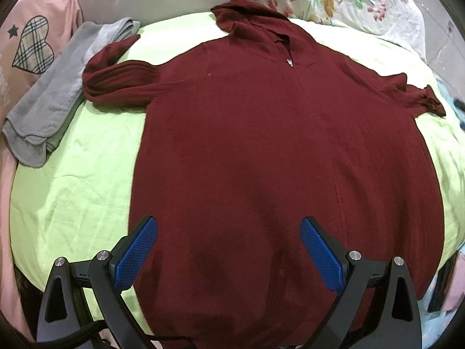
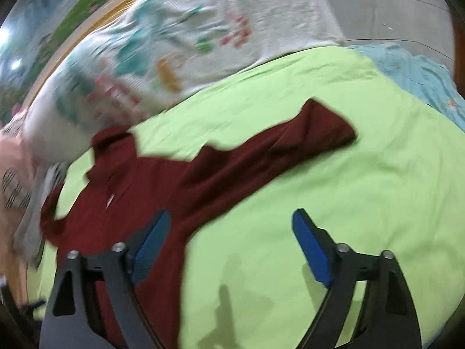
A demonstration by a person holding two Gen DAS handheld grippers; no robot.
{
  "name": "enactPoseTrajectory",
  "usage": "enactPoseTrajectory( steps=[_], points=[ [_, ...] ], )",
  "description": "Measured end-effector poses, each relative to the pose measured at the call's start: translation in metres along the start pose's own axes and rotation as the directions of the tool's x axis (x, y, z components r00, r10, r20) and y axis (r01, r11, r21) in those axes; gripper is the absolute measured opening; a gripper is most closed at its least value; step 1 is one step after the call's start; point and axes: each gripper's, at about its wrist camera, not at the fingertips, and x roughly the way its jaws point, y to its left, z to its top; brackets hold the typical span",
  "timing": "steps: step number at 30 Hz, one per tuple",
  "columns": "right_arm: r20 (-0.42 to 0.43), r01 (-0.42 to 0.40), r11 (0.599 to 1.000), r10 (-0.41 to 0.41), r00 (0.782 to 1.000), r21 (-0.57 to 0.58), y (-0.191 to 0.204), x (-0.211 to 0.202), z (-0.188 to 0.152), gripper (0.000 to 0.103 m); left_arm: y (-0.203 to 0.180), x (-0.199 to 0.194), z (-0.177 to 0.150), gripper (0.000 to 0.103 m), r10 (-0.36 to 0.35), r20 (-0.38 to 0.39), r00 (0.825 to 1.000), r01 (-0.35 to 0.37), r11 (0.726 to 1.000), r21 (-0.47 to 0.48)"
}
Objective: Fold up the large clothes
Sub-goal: 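Grasp the red sweater sleeve cuff with the right gripper and fold it across the body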
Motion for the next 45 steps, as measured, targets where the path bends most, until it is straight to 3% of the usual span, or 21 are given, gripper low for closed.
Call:
enactPoseTrajectory(
  steps=[5,9,11,12,13,18,22,25,28,34,36,37,39,45],
  points=[
    [-0.01,0.077,0.995,-0.076,0.997,0.071,-0.037,0.044,0.051,0.064,-0.007,0.01,-0.001,0.099,0.023,-0.028,0.999,-0.022,0.999,0.029],
    [-0.068,0.101,0.991,-0.095,0.993,0.087,-0.047,0.082,0.061,0.051,-0.007,0.017,0.002,0.099,0.03,-0.04,0.999,-0.029,0.999,0.026],
    [-0.085,0.118,0.989,-0.11,0.99,0.091,-0.052,0.09,0.063,0.036,-0.005,0.019,0.003,0.099,0.027,-0.045,0.999,-0.026,0.999,0.021],
    [-0.089,0.115,0.989,-0.107,0.99,0.097,-0.055,0.091,0.064,0.016,-0.004,0.02,0.005,0.099,0.024,-0.045,0.999,-0.023,1.0,0.017],
    [-0.092,0.112,0.988,-0.102,0.99,0.102,-0.056,0.092,0.065,0.004,-0.003,0.021,0.005,0.099,0.021,-0.046,0.999,-0.021,1.0,0.015],
    [-0.041,0.051,0.998,-0.05,0.998,0.023,-0.03,0.072,0.068,0.004,-0.002,0.025,0.009,0.099,0.014,-0.037,0.999,-0.013,1.0,0.013],
    [-0.054,-0.051,0.998,0.048,0.997,-0.046,0.015,0.058,0.064,0.004,0.0,0.025,0.01,0.099,-0.003,-0.025,1.0,0.003,1.0,0.01],
    [-0.101,-0.184,0.98,0.176,0.979,-0.074,0.065,0.053,0.053,0.004,0.005,0.024,0.009,0.099,-0.014,-0.013,1.0,0.014,1.0,-0.001],
    [-0.157,-0.303,0.949,0.287,0.945,-0.09,0.114,0.056,0.038,0.004,0.011,0.022,0.01,0.099,-0.025,-0.006,1.0,0.024,1.0,-0.019],
    [-0.327,-0.544,0.835,0.493,0.806,-0.084,0.244,0.096,-0.005,0.004,0.025,0.021,0.016,0.099,-0.044,0.028,0.999,0.045,0.998,-0.035],
    [-0.369,-0.579,0.811,0.514,0.775,-0.086,0.276,0.11,-0.018,0.004,0.03,0.02,0.02,0.099,-0.043,0.04,0.998,0.044,0.998,-0.04],
    [-0.402,-0.606,0.792,0.534,0.744,-0.069,0.298,0.123,-0.028,0.004,0.033,0.021,0.023,0.099,-0.046,0.045,0.998,0.048,0.998,-0.045],
    [-0.442,-0.628,0.777,0.549,0.71,-0.045,0.326,0.145,-0.04,0.004,0.04,0.022,0.028,0.099,-0.052,0.052,0.997,0.055,0.997,-0.055],
    [-0.512,-0.654,0.755,0.583,0.632,0.053,0.371,0.193,-0.067,0.004,0.056,0.028,0.041,0.099,-0.064,0.073,0.995,0.069,0.994,-0.08]
  ],
)
